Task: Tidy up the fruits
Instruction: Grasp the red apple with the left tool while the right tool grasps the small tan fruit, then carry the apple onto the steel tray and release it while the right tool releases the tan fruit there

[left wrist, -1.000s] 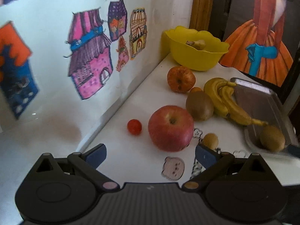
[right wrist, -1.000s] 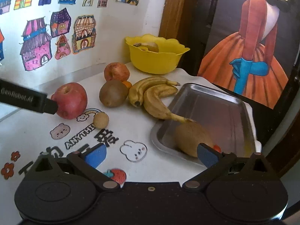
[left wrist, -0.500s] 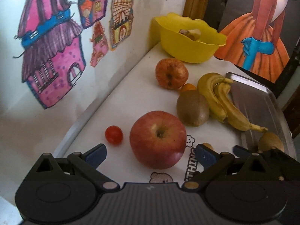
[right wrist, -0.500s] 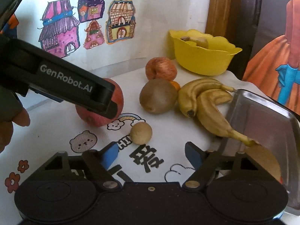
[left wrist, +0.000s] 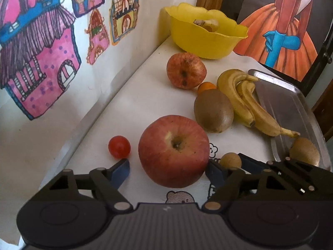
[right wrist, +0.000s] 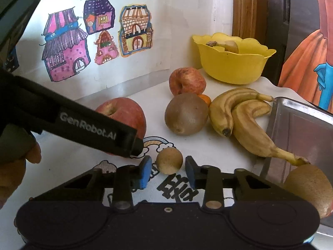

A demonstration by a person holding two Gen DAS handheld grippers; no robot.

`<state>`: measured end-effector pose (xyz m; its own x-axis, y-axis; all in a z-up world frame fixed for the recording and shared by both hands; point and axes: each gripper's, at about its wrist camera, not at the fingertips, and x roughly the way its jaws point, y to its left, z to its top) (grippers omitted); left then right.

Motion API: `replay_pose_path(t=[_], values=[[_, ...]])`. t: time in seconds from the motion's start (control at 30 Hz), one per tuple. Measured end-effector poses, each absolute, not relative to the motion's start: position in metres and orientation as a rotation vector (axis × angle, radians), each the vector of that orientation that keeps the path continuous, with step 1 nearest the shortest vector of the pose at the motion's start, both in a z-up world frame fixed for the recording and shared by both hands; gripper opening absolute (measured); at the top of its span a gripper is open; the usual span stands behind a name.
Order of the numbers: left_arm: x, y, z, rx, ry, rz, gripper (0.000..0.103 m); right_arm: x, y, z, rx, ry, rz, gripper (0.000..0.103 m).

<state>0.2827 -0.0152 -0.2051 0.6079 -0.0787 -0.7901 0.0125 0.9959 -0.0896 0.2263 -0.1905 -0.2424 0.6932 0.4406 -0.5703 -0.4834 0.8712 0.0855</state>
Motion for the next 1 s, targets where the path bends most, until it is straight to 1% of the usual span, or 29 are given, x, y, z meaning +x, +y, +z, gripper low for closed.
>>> replay_pose_path(t=[0.03,0.1,0.17,0.23,0.63,1.0], values=[[0.283,-0.015,-0.206,-0.078,0.917,-0.054,0.080,0.226,-0.191,-0.242,-0.073,0.616,0.516,0.029],[0.283,-0.016,-0.206,-0.074,0.911,-0.055,0.079,0.227,-0.191,-0.243,-0.067,0.614,0.513,0.029],[0.283,-0.017,-0.207,-0.064,0.903,-0.062,0.076,0.227,-0.192,-0.243,-0.062,0.613,0.512,0.029],[0.283,-0.020,-0.207,-0.047,0.901,-0.075,0.071,0.227,-0.191,-0.243,-0.060,0.614,0.511,0.029],[0.281,-0.028,-0.208,-0.020,0.881,-0.044,0.068,0.222,-0.203,-0.243,-0.024,0.621,0.538,0.029],[0.269,-0.055,-0.210,-0.031,0.863,0.030,0.068,0.206,-0.245,-0.241,-0.035,0.626,0.579,0.029]])
